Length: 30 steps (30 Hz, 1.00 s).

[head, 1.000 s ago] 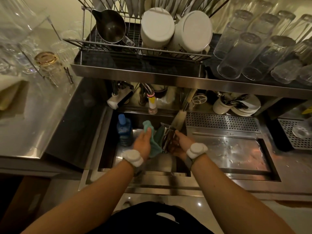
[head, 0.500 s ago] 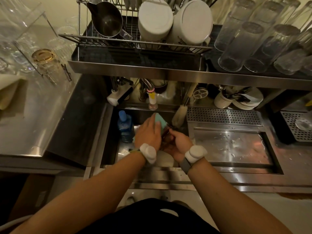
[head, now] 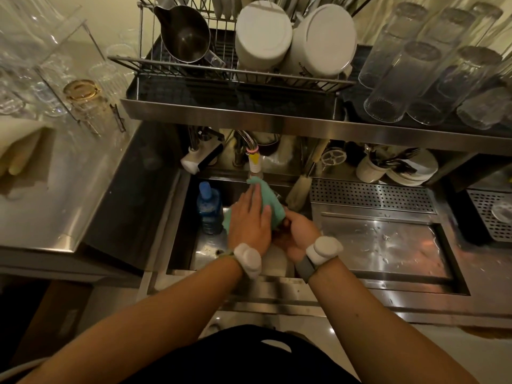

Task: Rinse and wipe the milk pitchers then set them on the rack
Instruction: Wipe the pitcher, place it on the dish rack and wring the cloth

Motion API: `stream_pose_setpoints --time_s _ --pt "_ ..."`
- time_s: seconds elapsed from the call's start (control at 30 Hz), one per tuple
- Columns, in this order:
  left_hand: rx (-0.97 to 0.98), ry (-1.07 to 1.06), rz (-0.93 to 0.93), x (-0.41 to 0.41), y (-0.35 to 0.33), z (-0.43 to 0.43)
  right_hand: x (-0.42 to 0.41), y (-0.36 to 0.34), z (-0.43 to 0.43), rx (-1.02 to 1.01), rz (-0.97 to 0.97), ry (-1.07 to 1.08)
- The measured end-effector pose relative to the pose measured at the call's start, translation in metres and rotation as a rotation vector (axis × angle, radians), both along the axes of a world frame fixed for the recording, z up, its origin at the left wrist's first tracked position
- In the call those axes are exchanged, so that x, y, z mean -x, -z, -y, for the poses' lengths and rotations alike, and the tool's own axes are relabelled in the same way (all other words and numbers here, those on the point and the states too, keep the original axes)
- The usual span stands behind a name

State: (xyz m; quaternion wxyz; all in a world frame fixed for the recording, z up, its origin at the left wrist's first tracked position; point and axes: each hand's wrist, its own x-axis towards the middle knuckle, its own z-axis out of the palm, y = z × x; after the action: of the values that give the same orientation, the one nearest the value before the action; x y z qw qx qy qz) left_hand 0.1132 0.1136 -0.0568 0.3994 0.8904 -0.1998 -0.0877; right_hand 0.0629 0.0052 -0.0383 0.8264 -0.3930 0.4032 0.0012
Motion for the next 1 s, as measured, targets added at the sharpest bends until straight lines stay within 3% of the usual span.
stream_pose_setpoints --time_s 0.07,0.13,0.23,0.3,0.4,0.47,0.6,0.73,0.87,1.0 --pt "-0.031 0.039 0.07 0.014 0.005 0.002 -0.003 -0.003 -0.003 0.026 -0.023 -0.021" --pt "-0.008 -0.004 -0.065 -0.005 0.009 -0.001 -0.002 0.002 -0.004 0.083 -0.041 -0.037" --pt "-0.146 -0.031 -0.292 -0.052 0.006 -0.009 0.005 0.001 -0.008 0.108 -0.027 -0.073" --pt "-0.197 -0.033 -0.198 -0.055 -0.001 -0.006 0.005 -0.001 -0.009 0.07 -0.014 -0.052" --pt "-0.058 -0.062 0.045 -0.017 -0.013 0.011 -0.004 -0.012 -0.01 0.09 -0.04 -0.005" --pt "-0.1 -0.054 0.141 0.004 -0.014 0.017 -0.006 -0.016 -0.01 0.099 -0.051 -0.022" --pt "-0.084 -0.184 -0.144 -0.029 -0.027 0.015 0.001 -0.016 -0.01 0.136 -0.004 -0.138" --pt "0.103 0.034 -0.559 -0.074 -0.057 0.003 0.015 -0.019 0.009 0.132 0.064 -0.257" --pt "0.195 0.201 -0.713 -0.081 -0.065 0.0 0.016 -0.019 0.02 0.02 0.138 -0.16" --pt "0.322 0.071 -0.815 -0.07 -0.061 0.007 0.004 -0.014 0.018 0.101 0.035 0.048"
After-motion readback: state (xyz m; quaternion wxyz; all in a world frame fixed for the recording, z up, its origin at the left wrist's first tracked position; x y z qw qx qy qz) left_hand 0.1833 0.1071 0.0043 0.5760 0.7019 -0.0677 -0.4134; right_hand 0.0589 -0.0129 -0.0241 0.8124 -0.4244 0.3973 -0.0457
